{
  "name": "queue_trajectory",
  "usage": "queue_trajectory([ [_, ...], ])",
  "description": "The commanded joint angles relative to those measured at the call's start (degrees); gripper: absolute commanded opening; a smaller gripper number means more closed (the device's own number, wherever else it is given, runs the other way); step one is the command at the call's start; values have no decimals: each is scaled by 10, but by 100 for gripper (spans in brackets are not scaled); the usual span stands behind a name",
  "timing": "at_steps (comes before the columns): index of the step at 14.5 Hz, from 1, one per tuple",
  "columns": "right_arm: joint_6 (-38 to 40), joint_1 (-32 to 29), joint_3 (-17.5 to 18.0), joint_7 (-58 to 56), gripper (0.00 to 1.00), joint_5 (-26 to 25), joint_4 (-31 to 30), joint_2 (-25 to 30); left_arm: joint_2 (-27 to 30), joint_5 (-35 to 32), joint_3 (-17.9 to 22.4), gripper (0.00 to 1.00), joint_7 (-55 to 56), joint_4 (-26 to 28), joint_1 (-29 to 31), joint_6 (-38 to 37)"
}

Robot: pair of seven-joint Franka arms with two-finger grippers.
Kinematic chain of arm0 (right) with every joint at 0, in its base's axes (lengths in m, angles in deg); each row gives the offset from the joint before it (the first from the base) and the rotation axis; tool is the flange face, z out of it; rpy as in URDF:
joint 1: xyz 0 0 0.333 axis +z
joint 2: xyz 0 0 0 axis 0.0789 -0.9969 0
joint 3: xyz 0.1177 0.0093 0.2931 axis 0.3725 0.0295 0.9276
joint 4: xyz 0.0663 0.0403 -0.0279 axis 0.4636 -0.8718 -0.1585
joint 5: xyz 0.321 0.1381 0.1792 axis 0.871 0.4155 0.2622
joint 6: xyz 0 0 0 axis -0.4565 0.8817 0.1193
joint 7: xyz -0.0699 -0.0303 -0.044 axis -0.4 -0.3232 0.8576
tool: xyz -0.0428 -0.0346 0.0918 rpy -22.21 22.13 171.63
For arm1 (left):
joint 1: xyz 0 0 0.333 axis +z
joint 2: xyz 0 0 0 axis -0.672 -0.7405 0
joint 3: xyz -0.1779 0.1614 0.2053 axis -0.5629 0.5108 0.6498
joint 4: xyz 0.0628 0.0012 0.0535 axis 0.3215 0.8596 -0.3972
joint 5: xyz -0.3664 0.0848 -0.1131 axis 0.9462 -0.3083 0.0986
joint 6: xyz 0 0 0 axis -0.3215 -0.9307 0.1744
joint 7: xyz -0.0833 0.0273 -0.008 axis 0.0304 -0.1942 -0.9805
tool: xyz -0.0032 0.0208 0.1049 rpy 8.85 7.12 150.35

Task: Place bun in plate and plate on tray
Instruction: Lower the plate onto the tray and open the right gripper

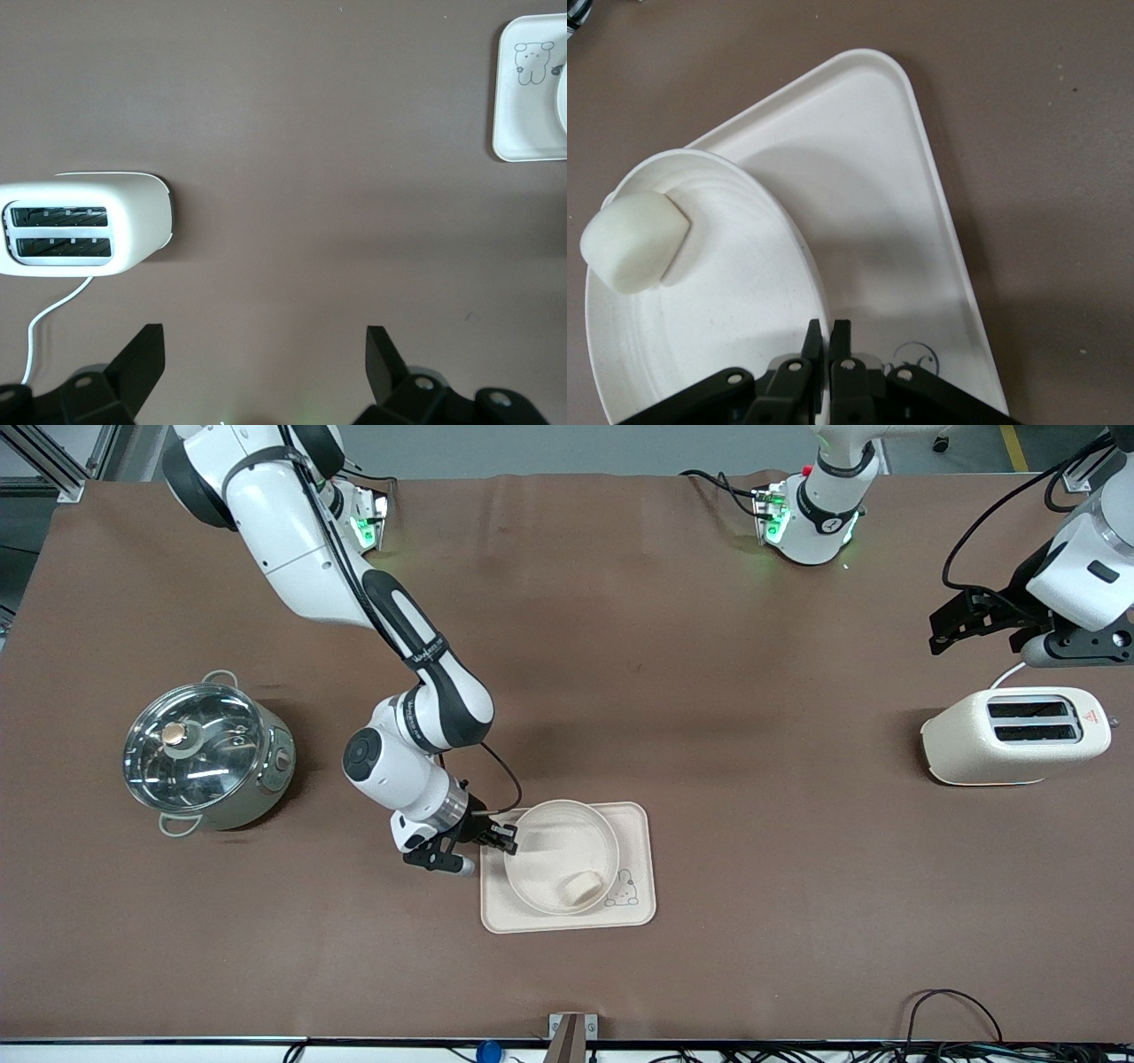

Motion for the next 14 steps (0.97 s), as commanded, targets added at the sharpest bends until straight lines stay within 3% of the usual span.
queue_trajectory([
  [1, 3, -1, 5, -7, 0, 11, 15, -6, 5, 1, 1, 100, -10, 2, 0, -1],
  [11, -26, -6, 5, -20, 1, 8, 13, -34, 5, 1, -2, 100, -10, 2, -1, -2],
  [12, -26, -6, 5, -19, 4, 11, 14, -33, 4, 1, -2, 100, -10, 2, -1, -1],
  [13, -26, -7, 5, -18, 29, 13, 15, -32, 4, 1, -2, 100, -10, 2, -1, -1],
  [14, -26, -13, 7, -16, 82, 17, 15, -30, 4, 1, -2, 100, -10, 1, -1, -1],
])
